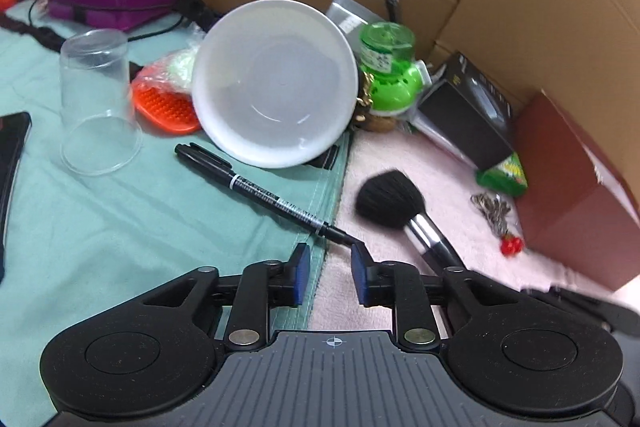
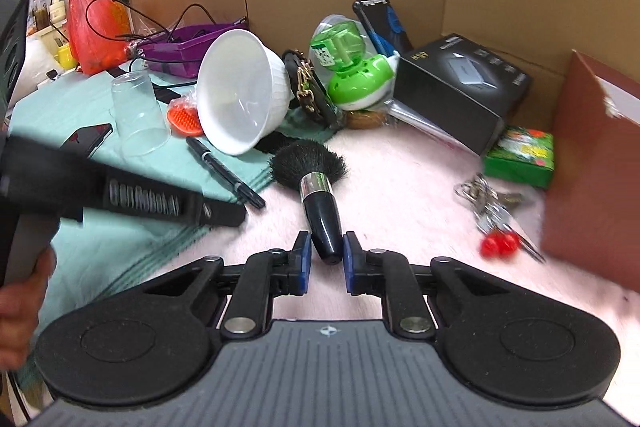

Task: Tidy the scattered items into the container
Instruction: 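Close the right gripper on the black makeup brush handle while the left gripper reaches the black marker, then grasp the black marker with the left gripper while the right gripper holds the brush, then carry the marker and brush into the brown box and open both grippers, then withdraw both grippers from the box toward the white bowl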

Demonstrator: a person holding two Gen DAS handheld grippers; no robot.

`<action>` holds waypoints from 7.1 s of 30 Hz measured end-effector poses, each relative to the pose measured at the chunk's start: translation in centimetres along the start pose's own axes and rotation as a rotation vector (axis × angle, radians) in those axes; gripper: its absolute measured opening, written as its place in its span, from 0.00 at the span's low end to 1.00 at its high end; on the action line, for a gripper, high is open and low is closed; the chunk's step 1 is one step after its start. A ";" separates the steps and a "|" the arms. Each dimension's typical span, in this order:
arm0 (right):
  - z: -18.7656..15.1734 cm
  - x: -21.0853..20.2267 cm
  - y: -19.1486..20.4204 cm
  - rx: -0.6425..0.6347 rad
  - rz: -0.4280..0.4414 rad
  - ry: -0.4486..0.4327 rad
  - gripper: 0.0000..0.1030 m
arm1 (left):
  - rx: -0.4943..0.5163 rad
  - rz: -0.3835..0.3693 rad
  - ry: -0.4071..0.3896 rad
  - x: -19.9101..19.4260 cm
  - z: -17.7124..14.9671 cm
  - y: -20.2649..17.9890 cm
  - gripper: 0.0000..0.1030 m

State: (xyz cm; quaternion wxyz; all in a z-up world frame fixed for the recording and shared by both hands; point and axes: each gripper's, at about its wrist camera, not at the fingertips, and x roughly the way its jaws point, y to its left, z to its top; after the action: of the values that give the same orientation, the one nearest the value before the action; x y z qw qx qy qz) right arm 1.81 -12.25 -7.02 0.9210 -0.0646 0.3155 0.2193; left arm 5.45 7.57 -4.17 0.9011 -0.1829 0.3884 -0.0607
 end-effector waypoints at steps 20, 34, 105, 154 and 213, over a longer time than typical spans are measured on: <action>-0.7 0.3 -1.2 0.063 -0.003 0.006 0.22 | 0.046 0.235 -0.054 2.6 3.4 0.3 0.54; -1.0 -0.5 -0.8 0.065 0.004 0.003 0.25 | 0.172 0.156 0.021 -0.9 0.6 1.2 0.14; 1.1 3.7 0.6 0.006 -0.021 -0.002 0.35 | 0.259 0.118 0.015 1.3 1.2 -0.5 0.17; 4.9 -13.8 -12.1 0.124 -0.287 -0.439 0.24 | 0.554 -0.349 -0.231 -4.0 5.5 -28.7 0.02; 2.6 -9.5 -15.7 0.310 -0.384 -0.340 0.99 | 0.323 -0.329 -0.100 1.1 3.3 -22.0 1.00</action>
State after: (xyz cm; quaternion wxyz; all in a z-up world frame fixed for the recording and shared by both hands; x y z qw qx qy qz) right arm 3.59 -29.08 0.54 0.9841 0.0561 0.1686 -0.0022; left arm 9.30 -12.12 5.44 0.9147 -0.1000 0.2937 -0.2589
